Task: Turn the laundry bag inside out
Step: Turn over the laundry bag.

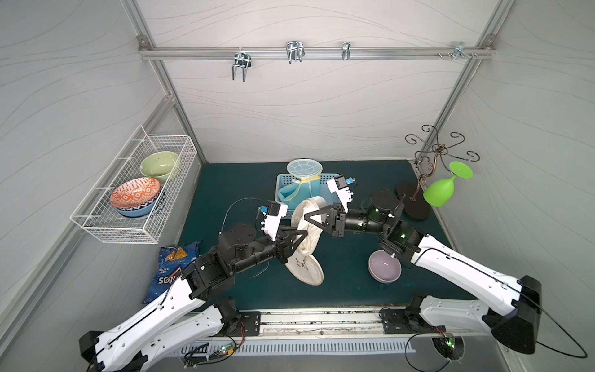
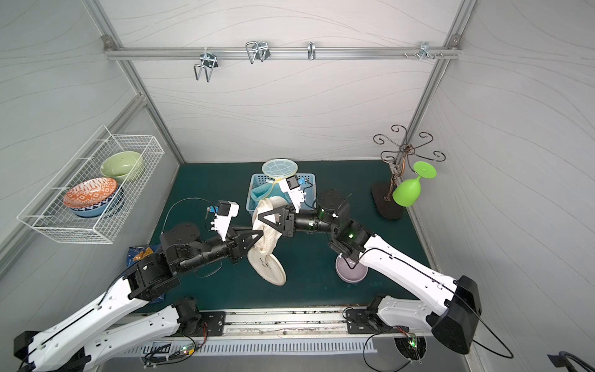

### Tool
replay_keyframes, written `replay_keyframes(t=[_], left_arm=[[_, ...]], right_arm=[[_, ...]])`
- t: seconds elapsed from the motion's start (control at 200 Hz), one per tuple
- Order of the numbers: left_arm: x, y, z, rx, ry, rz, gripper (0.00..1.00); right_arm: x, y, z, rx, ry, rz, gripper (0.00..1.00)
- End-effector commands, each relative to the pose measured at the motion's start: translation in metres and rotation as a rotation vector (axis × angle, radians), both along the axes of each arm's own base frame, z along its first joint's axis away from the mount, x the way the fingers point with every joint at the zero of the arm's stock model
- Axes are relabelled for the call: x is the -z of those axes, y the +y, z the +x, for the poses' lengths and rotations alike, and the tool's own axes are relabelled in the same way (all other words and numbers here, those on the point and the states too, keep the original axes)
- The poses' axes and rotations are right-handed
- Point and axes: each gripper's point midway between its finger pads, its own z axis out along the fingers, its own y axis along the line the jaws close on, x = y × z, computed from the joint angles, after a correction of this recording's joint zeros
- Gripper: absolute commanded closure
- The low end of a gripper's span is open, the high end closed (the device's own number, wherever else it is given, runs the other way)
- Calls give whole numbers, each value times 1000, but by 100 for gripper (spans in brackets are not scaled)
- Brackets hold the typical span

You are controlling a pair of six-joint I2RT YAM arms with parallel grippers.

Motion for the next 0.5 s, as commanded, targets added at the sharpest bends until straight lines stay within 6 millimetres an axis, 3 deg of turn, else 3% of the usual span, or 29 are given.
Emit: replay_keyframes(t=[0.0,0.08,0.165,0.225,0.315,0.395,0.49], left_arm=[[-36,0,4,-18,-83,-51,100],[-32,7,11,-70,-60,29,100],[-28,11,9,-78,-61,109,100],[-25,11,6,-68,-59,146,100],[-19,12,4,-79,-58,193,100],[-14,14,8,-113,-54,246,100],[-13,18,9,-144,-77,303,100]], right_arm=[[1,1,-6,-8,-11,7,100],[10,-2,2,53,20,-46,100],[15,-15,15,145,36,-108,55],[13,-23,22,190,46,-130,43],[15,-26,35,255,73,-185,43],[26,-30,50,341,101,-290,51],[22,-28,52,349,85,-309,47]])
